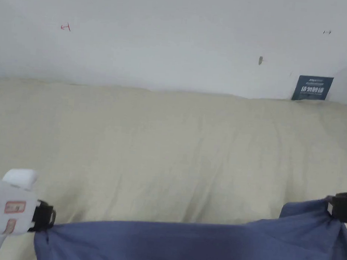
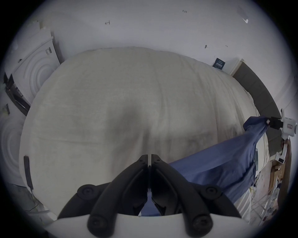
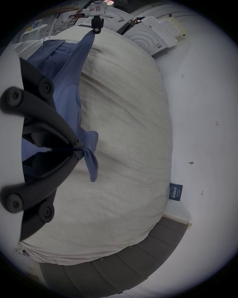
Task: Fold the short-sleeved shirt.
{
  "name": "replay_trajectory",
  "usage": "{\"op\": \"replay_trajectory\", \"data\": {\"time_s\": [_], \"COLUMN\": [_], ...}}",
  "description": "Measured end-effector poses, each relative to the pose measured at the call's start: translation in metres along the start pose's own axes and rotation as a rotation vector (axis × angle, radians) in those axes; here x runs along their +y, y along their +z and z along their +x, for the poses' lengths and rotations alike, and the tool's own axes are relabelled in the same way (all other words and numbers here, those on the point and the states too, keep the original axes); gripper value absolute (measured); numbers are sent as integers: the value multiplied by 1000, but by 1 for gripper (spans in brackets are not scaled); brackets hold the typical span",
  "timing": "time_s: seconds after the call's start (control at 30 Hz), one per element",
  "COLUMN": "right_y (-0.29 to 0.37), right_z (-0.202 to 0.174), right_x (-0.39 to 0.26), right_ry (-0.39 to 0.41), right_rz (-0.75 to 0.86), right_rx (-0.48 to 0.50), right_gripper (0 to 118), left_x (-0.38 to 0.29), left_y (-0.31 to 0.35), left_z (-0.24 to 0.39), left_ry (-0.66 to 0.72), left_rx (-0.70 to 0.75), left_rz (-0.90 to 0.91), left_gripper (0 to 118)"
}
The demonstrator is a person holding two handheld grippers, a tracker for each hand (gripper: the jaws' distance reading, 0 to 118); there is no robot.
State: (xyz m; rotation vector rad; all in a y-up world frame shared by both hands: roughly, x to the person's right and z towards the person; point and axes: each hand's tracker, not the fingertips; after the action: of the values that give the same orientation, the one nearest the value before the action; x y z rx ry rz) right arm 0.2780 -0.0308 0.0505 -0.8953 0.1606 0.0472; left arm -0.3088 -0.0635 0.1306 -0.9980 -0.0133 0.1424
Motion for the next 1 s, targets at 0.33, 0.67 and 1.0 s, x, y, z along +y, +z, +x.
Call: {"op": "replay_trajectory", "data": {"time_s": [0.33,0.67,1.0], "right_y": [68,67,73], "right_z": [-5,-4,-15], "right_x": [-127,-237,-239], "right_ry": [7,-62,-128], "right_rz": [-106,-269,-122], "right_rx": [-2,17,25], "right_gripper": [6,6,105], "left_x": [-104,-185,-183], "left_y": [53,34,47], "left_z": [-1,-12,-7], "left_ry": [-7,76,179], "left_rx": [-2,-25,-24], "left_rz": [-19,-121,-48], "left_gripper": [1,2,96]}}
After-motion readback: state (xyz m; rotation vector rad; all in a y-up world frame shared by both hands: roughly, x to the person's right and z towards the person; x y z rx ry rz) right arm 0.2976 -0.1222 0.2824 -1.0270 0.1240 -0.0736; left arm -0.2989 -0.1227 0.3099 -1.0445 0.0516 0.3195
